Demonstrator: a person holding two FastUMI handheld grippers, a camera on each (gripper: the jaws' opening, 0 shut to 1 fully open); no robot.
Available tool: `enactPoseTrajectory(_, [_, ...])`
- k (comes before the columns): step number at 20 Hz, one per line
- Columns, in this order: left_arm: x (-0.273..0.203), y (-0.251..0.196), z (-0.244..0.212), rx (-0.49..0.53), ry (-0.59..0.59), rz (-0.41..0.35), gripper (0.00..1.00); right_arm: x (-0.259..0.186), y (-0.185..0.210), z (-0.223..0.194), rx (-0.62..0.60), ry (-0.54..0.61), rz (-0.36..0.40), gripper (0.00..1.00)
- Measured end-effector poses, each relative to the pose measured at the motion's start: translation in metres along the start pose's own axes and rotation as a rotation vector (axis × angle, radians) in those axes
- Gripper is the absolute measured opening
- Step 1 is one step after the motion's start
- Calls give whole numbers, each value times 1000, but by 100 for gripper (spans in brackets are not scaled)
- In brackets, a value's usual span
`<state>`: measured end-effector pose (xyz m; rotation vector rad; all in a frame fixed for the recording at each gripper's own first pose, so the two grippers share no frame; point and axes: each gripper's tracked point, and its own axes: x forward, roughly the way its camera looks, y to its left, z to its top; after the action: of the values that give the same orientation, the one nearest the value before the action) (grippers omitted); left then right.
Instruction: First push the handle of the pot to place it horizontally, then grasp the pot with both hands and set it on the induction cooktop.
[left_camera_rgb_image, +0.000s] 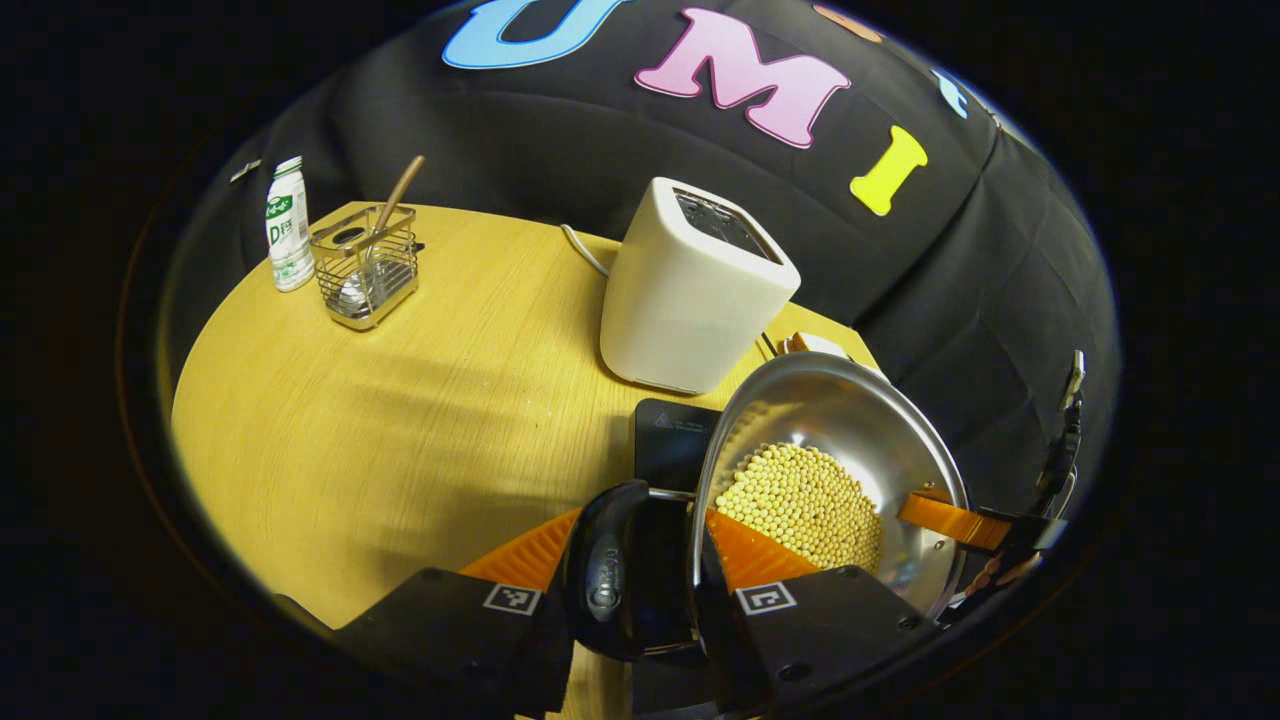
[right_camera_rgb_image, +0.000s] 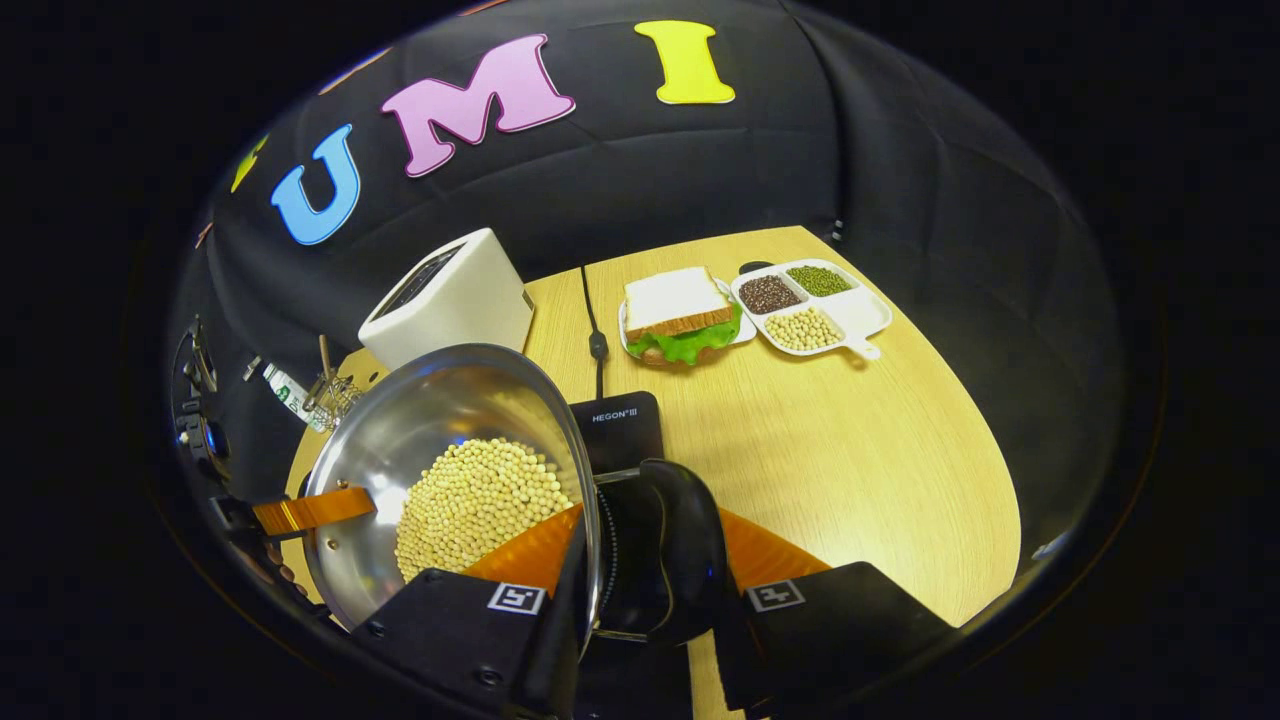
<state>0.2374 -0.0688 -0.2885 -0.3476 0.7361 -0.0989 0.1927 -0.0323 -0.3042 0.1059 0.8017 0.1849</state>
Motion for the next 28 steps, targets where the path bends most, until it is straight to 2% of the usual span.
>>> enactPoseTrajectory(5, [0, -1, 1, 11, -10, 8, 57, 4, -1, -1, 30, -9, 22, 59])
enactPoseTrajectory(6, [-1, -2, 1, 5, -8, 9, 57, 5, -2, -1, 25, -12, 25, 55])
enactPoseTrajectory(7, [-1, -3, 1, 3, -6, 10, 58, 5, -2, -1, 26, -12, 26, 59])
enactPoseTrajectory(9, [0, -2, 0, 5, -3, 17, 59, 4, -2, 0, 22, -17, 29, 56])
enactPoseTrajectory(11, [-1, -2, -2, 9, 7, 26, 59, 5, -1, 1, 8, -26, 33, 62])
enactPoseTrajectory(16, [-2, -2, -5, -9, 37, 39, 60, 5, -2, 2, -3, -34, 37, 63])
enactPoseTrajectory(17, [-3, -1, -5, -9, 39, 40, 60, 4, -3, 2, -15, -35, 32, 61])
enactPoseTrajectory(18, [-4, -1, -3, -4, 36, 42, 61, 3, -4, 2, -21, -38, 31, 69])
enactPoseTrajectory(19, [-4, -1, -4, 7, 37, 51, 61, 0, -3, 3, -23, -40, 27, 65])
enactPoseTrajectory(20, [-6, 1, -3, 23, 40, 64, 64, -2, -5, 4, -22, -42, 23, 72])
enactPoseTrajectory(22, [-9, 7, -2, 51, 38, 103, 71, -11, -5, 5, -3, -49, 16, 76])
enactPoseTrajectory(23, [-13, 7, 0, 54, 28, 111, 76, -15, -5, 8, 4, -60, 8, 82])
enactPoseTrajectory(24, [-16, 9, 2, 53, 16, 120, 89, -20, -7, 9, 7, -69, -4, 89])
enactPoseTrajectory(25, [-23, 9, 5, 51, 4, 128, 96, -27, -6, 11, 13, -77, -10, 98])
enactPoseTrajectory(28, [-52, 9, 20, 58, -43, 135, 96, -52, -3, 21, 21, -123, -27, 99])
